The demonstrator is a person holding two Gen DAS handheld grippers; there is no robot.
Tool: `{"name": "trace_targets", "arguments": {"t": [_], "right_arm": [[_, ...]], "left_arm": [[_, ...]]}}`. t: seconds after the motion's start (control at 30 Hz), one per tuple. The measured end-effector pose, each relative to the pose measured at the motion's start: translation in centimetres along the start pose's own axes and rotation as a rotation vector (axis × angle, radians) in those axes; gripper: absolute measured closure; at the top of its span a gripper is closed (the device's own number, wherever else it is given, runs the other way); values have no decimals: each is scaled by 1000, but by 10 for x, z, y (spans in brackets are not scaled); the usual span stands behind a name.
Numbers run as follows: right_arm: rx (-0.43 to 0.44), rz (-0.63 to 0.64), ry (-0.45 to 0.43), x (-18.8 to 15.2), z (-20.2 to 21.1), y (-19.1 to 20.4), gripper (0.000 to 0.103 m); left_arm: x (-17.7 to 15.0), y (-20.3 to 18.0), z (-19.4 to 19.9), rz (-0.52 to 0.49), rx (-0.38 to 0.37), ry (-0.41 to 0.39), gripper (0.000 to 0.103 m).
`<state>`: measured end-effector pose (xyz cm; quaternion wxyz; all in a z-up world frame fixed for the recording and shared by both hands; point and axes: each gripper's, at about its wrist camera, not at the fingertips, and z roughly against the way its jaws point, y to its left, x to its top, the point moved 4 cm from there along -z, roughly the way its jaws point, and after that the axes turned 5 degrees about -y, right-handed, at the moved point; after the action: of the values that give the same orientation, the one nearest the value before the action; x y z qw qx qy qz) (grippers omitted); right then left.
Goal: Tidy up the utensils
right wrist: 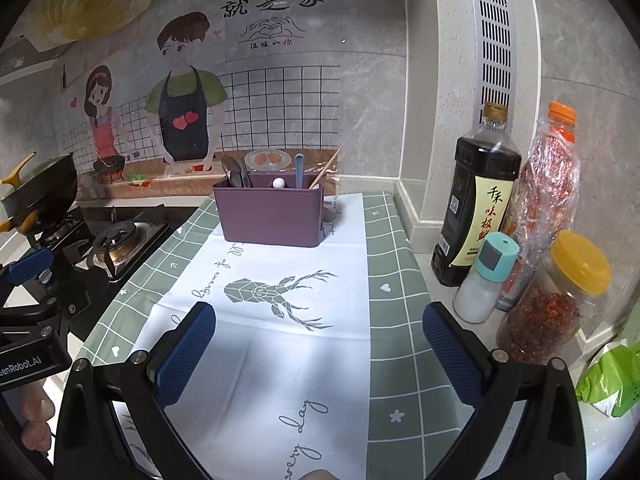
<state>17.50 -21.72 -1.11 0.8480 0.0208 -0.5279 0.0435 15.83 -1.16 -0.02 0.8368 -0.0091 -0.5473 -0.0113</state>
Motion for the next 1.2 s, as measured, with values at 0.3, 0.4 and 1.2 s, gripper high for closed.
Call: {"name": "trace_targets", "arguments": {"t": [0.3, 0.4, 1.2], "right_arm": [[-2, -6, -2, 3, 2, -1, 0], [-3, -4, -3, 2, 2, -1, 0], [-6, -9, -11, 1, 8, -3, 0]], "left_arm": [[1, -2, 2, -12, -3, -4, 0], [1, -2, 2, -10, -4, -4, 0], [1, -10, 7, -12, 8, -14, 0]]}}
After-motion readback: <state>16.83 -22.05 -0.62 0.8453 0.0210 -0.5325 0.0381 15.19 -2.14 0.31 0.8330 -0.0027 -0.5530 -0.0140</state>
